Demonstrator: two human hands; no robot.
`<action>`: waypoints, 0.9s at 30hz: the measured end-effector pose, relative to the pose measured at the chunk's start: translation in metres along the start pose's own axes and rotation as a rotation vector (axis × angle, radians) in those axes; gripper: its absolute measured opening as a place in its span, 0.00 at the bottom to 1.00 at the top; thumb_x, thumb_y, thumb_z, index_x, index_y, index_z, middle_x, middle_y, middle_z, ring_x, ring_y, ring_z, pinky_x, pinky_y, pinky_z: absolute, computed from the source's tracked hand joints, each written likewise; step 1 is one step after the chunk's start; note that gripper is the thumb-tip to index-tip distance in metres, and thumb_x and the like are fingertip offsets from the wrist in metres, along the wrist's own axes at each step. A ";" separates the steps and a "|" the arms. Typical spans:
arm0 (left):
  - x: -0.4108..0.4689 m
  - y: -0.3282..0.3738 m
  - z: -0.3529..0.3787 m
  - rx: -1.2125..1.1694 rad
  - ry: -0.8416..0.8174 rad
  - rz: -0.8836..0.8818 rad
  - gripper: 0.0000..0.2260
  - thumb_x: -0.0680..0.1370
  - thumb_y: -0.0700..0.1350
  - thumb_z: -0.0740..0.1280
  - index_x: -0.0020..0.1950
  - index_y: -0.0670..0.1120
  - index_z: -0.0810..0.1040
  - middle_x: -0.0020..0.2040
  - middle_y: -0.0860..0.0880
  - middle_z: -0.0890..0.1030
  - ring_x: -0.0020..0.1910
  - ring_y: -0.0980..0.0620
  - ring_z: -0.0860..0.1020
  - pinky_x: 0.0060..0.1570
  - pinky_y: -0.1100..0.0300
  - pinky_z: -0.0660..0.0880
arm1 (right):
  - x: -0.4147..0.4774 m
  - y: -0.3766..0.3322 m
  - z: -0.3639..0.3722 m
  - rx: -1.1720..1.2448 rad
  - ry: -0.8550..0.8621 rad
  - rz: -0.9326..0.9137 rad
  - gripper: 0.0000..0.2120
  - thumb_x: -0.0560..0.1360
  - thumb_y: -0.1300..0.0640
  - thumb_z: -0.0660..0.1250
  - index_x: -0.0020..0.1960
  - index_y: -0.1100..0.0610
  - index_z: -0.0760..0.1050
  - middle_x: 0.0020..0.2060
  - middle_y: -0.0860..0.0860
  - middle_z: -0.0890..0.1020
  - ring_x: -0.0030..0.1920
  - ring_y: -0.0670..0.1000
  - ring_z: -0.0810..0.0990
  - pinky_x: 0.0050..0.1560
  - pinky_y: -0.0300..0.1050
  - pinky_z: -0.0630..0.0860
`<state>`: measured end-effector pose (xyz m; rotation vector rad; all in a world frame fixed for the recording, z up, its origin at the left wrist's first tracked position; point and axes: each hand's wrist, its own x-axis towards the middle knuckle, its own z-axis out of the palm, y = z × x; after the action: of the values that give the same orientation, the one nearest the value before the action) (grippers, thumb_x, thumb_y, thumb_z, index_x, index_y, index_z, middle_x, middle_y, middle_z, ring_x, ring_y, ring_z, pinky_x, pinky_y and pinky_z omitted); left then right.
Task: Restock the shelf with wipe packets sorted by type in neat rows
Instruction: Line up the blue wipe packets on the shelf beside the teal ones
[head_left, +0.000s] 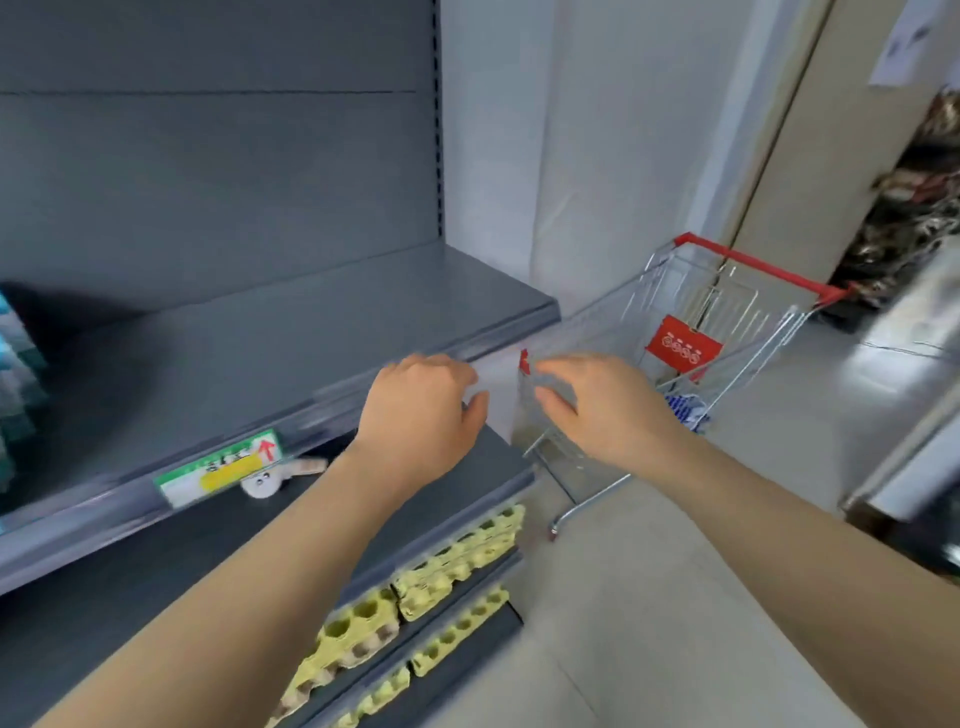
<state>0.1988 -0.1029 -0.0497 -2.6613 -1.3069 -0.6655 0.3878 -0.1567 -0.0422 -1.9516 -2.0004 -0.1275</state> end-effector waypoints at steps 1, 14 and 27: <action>0.017 0.019 0.016 -0.016 -0.013 0.010 0.12 0.79 0.51 0.60 0.44 0.46 0.77 0.41 0.49 0.78 0.45 0.44 0.77 0.41 0.57 0.68 | 0.000 0.028 -0.003 -0.017 -0.009 0.017 0.14 0.78 0.53 0.61 0.57 0.59 0.77 0.54 0.57 0.81 0.55 0.60 0.78 0.52 0.53 0.76; 0.217 0.190 0.194 -0.037 -0.234 -0.004 0.16 0.80 0.54 0.57 0.59 0.48 0.78 0.58 0.49 0.80 0.56 0.46 0.77 0.56 0.53 0.73 | 0.055 0.342 0.006 -0.048 -0.130 0.209 0.14 0.80 0.53 0.59 0.61 0.56 0.76 0.55 0.55 0.81 0.55 0.57 0.78 0.53 0.50 0.76; 0.443 0.229 0.375 -0.049 -0.455 -0.069 0.15 0.81 0.55 0.56 0.59 0.50 0.77 0.53 0.49 0.81 0.51 0.48 0.79 0.51 0.53 0.76 | 0.214 0.587 0.087 -0.006 -0.264 0.286 0.11 0.79 0.55 0.58 0.49 0.58 0.77 0.45 0.53 0.81 0.46 0.56 0.79 0.44 0.45 0.74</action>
<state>0.7401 0.1806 -0.1754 -2.9296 -1.4995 -0.0922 0.9503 0.1027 -0.1597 -2.3358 -1.8421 0.2041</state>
